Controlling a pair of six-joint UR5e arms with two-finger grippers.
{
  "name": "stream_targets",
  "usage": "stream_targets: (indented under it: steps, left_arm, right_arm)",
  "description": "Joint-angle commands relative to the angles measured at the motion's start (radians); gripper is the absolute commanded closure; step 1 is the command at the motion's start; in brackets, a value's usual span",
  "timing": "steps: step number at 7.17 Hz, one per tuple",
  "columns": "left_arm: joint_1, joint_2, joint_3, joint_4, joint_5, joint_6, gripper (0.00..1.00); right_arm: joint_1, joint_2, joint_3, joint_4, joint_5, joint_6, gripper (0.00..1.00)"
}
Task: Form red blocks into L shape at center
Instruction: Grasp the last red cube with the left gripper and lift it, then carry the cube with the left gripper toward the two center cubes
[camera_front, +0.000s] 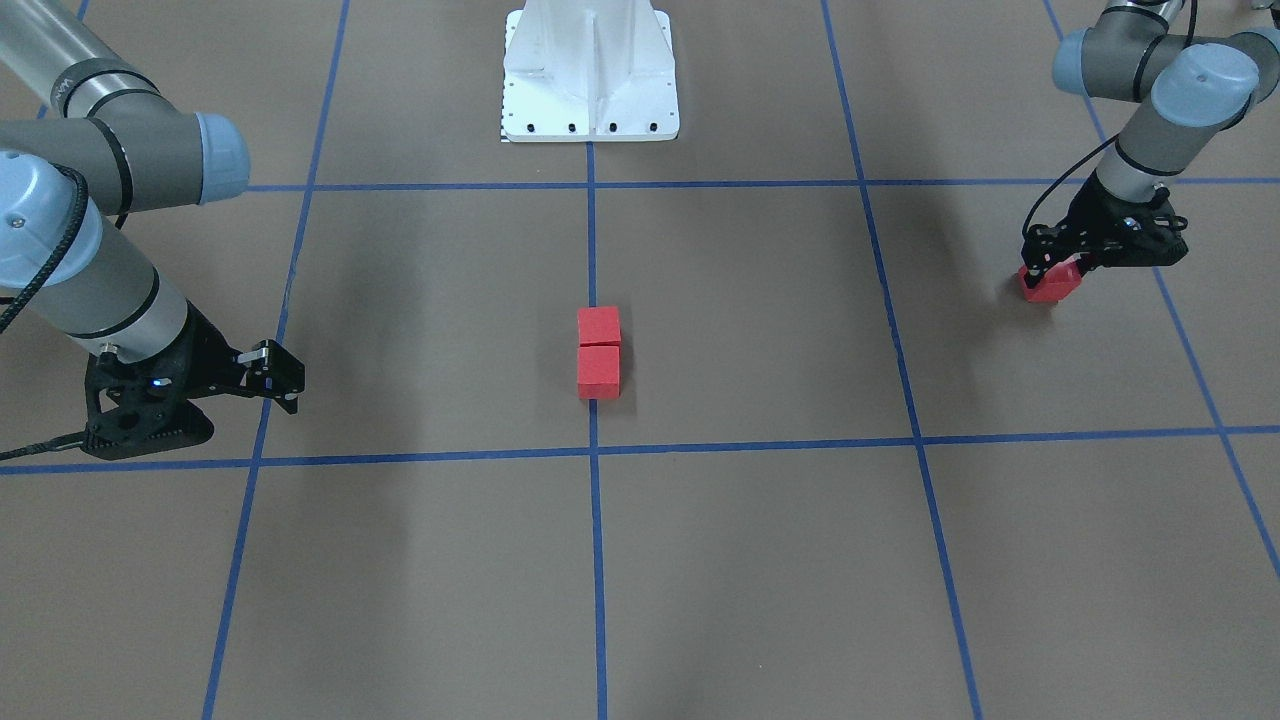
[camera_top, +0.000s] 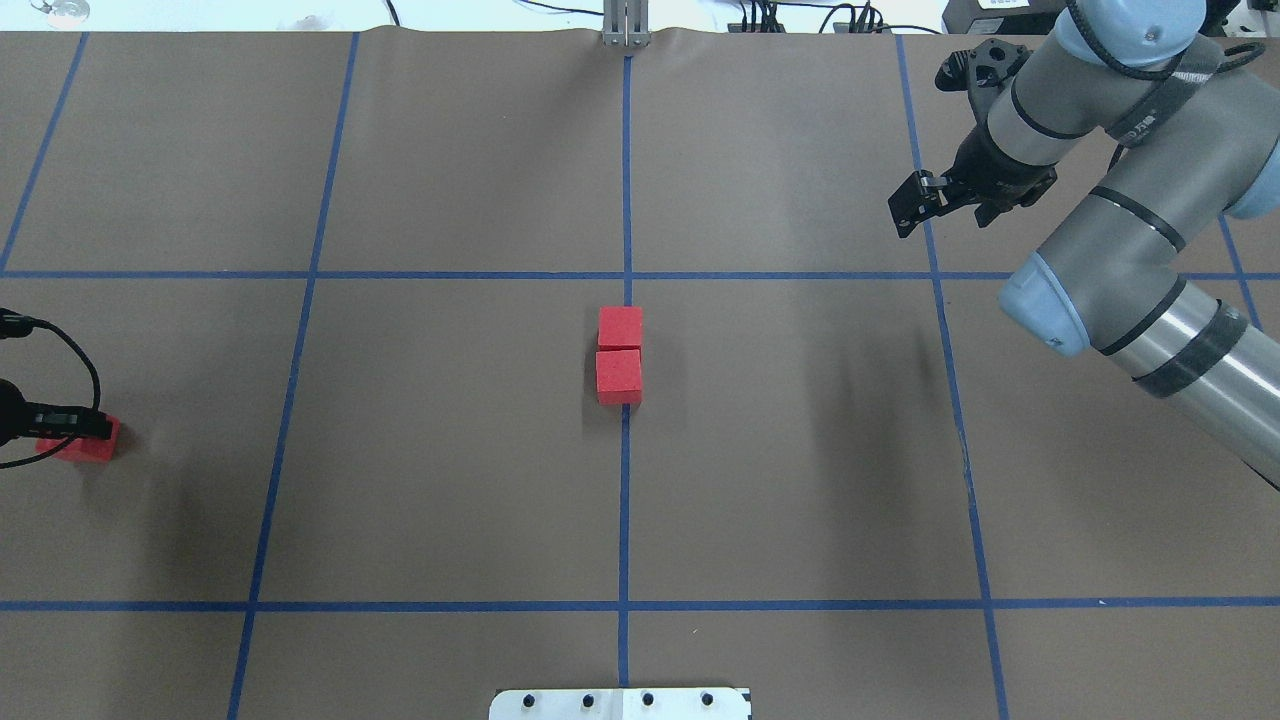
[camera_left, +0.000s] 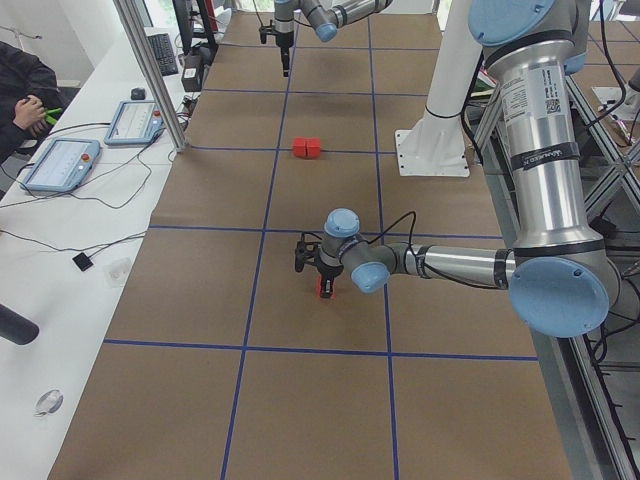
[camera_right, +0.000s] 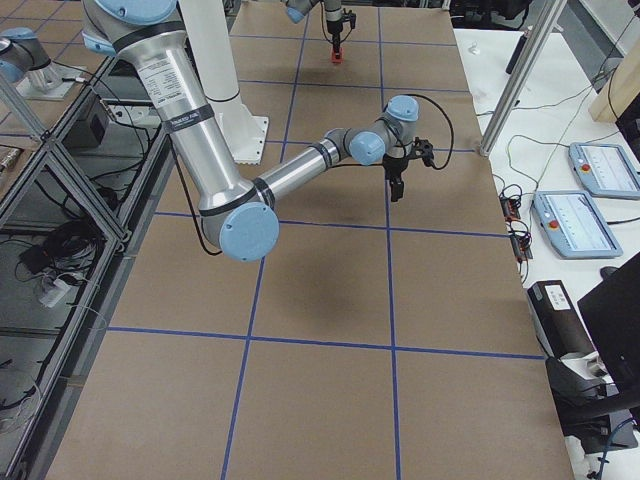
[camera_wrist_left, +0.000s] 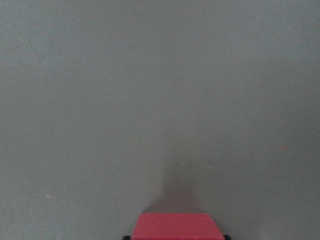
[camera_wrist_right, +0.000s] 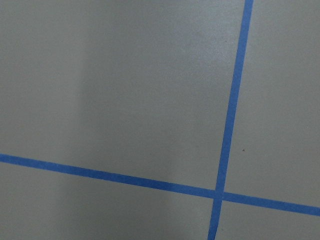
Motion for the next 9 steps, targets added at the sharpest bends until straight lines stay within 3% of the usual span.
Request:
stream_targets:
  steps: [1,3,5,6,7,9]
  left_arm:
    - [-0.038,-0.059,-0.078,0.167,-0.011,0.000,1.00]
    - [-0.062,-0.333,-0.132,0.570,-0.010,-0.054,1.00]
    - [-0.028,-0.630,-0.078,0.876,-0.010,-0.373,1.00]
    - [0.027,-0.718,-0.030,0.892,0.008,-0.646,1.00]
    - [0.109,-0.771,0.008,0.890,0.123,-0.865,1.00]
    - [0.128,-0.910,0.138,0.890,0.170,-1.142,1.00]
  right_arm:
    - [0.000,-0.001,0.003,0.000,0.000,0.002,0.01]
    - [0.003,-0.021,0.017,0.002,0.003,-0.003,0.01]
    - [0.018,-0.041,0.017,-0.002,0.002,-0.072,0.01]
    - [0.029,-0.050,0.017,-0.002,0.003,-0.086,0.01]
    - [0.032,-0.062,0.017,-0.002,0.003,-0.101,0.01]
    - [0.034,-0.072,0.018,0.011,0.003,-0.110,0.01]
